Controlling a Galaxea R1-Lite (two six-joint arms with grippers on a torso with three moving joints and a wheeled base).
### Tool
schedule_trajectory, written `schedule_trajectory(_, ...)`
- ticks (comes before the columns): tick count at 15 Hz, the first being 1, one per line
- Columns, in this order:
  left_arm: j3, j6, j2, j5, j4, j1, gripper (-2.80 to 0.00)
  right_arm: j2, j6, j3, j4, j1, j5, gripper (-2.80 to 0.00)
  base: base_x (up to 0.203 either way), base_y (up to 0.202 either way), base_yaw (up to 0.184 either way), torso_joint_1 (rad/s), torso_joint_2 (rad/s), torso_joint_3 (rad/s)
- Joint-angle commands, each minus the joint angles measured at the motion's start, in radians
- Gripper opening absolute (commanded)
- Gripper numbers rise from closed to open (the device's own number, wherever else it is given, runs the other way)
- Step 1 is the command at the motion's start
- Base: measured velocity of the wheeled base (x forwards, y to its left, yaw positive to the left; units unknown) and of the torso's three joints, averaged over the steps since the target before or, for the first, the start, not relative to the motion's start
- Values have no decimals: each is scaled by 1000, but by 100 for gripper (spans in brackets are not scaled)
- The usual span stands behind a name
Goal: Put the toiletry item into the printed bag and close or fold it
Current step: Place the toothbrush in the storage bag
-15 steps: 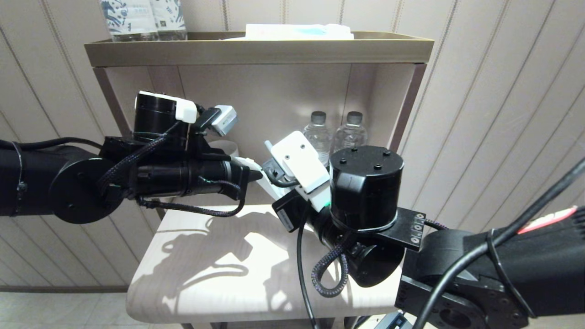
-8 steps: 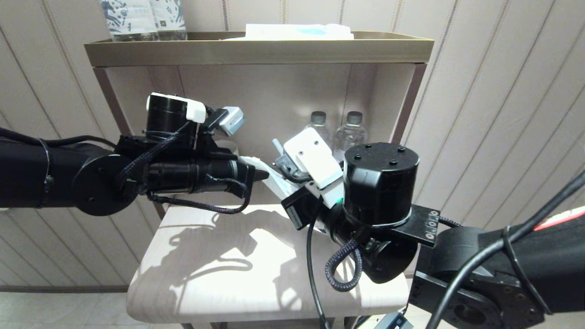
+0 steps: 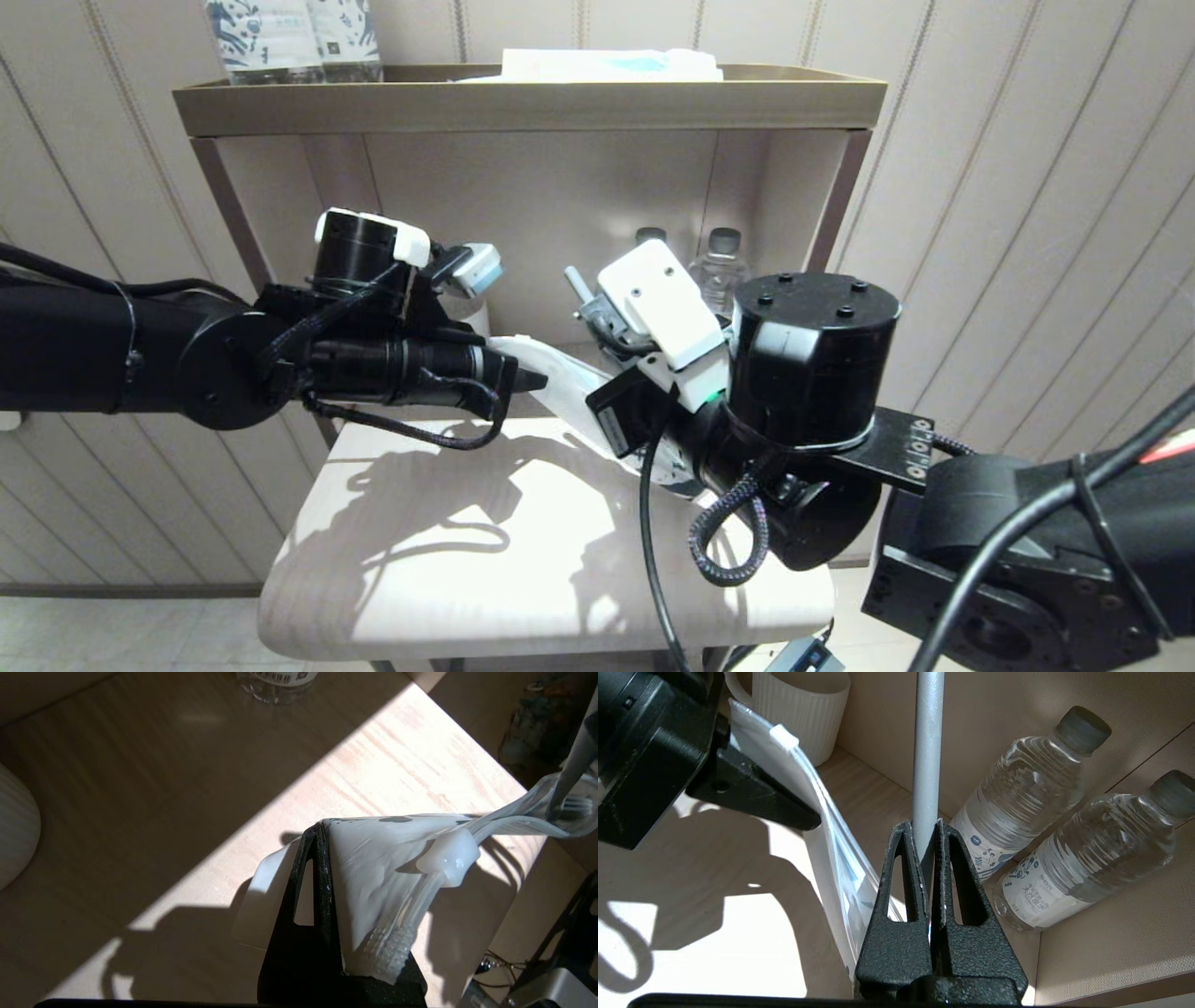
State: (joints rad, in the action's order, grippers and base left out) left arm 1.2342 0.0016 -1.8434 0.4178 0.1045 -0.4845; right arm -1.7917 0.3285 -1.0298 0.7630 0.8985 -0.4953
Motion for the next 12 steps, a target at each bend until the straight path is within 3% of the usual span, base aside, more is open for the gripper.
schedule_trajectory(1, 10, 23, 3, 10, -40, 4, -280, -2, 3, 3, 6, -5, 3, -280, 0, 0, 0, 0, 0, 0)
schedule_trajectory(6, -4, 66, 12, 36, -55, 4, -280, -9, 7, 8, 2, -26, 44, -280, 0, 0, 0, 0, 0, 0)
schedule_trajectory(12, -1, 86, 15, 55, -72, 18, -280, 12, 35, -10, -123, -30, 159, -280, 0, 0, 0, 0, 0, 0)
